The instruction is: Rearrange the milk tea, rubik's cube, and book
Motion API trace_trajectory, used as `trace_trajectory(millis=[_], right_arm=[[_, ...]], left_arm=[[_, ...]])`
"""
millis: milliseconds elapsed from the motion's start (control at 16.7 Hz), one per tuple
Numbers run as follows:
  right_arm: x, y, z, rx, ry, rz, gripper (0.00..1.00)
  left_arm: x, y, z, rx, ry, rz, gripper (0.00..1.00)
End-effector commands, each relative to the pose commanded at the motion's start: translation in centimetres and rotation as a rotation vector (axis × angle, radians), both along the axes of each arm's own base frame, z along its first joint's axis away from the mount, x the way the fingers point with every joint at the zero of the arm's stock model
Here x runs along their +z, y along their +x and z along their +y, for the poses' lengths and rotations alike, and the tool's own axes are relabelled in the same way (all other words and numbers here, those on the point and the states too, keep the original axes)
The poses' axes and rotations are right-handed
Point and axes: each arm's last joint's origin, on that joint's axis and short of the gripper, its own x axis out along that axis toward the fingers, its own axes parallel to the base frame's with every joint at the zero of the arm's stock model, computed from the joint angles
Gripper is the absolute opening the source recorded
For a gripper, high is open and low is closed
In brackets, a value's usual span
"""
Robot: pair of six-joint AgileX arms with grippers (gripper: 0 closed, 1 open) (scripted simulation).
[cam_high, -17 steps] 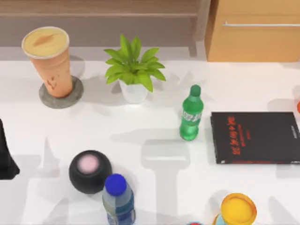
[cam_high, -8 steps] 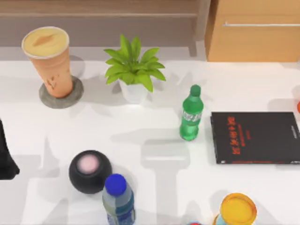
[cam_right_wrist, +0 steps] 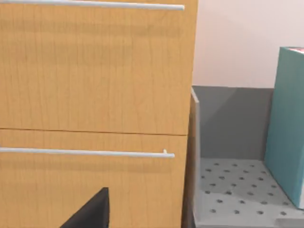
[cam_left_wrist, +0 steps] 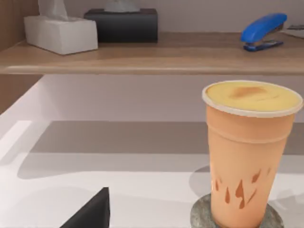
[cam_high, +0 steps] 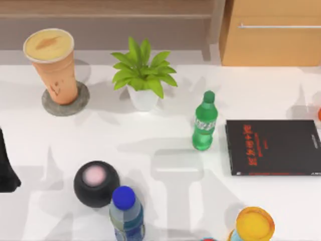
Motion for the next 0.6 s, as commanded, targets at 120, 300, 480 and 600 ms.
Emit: trace_trajectory(millis=[120, 300, 480, 600], right_arm=[[1.2, 4.8, -1.9, 0.000, 0.001, 0.031, 1.00], [0.4, 12.2, -5.7, 0.001, 0.010, 0.078, 1.00], [-2.0, 18.0, -9.8, 0.003, 0.020, 0.102, 1.00], [-3.8, 20.7, -12.2, 0.003, 0.023, 0.105, 1.00]], left_arm=[[0.0, 0.0, 0.0, 0.000, 0.000, 0.000, 1.00], [0.0, 0.0, 0.0, 0.000, 0.000, 0.000, 1.00], [0.0, 0.0, 0.0, 0.000, 0.000, 0.000, 1.00], [0.0, 0.0, 0.0, 0.000, 0.000, 0.000, 1.00]])
